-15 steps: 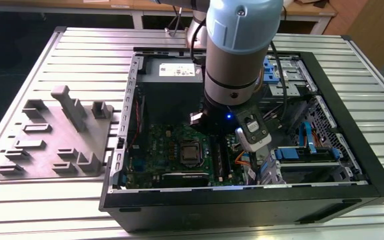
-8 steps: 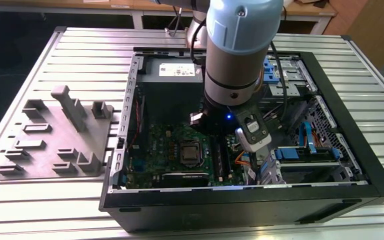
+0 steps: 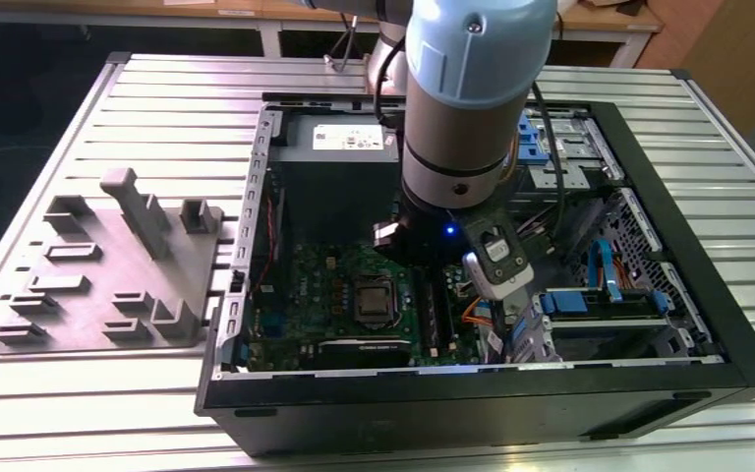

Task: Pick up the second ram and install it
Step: 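Insert the second ram into the second slot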

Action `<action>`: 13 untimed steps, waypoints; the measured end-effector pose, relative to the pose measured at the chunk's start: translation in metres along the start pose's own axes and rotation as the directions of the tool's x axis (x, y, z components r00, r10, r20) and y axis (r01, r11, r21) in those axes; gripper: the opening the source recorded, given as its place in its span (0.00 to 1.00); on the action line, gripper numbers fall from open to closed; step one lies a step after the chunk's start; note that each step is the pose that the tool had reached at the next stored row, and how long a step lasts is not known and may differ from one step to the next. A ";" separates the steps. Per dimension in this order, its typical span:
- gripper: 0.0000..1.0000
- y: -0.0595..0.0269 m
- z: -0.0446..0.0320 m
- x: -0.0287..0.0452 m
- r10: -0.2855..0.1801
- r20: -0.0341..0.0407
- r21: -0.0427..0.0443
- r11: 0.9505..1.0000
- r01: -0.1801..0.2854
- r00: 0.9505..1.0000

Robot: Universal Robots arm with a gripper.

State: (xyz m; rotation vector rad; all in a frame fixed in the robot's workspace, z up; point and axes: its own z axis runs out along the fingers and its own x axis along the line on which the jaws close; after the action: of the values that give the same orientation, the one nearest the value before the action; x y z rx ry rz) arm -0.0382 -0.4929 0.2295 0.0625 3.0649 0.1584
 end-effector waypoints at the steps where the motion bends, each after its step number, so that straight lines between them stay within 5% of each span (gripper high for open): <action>1: 0.08 0.0000 0.0005 0.0001 0.000 0.000 0.000 1.000 0.000 1.000; 13: 0.08 -0.0003 0.0026 0.0007 0.000 0.000 0.000 1.000 0.000 1.000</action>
State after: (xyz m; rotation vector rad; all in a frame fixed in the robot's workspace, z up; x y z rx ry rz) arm -0.0387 -0.4929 0.2268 0.0625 3.0646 0.1587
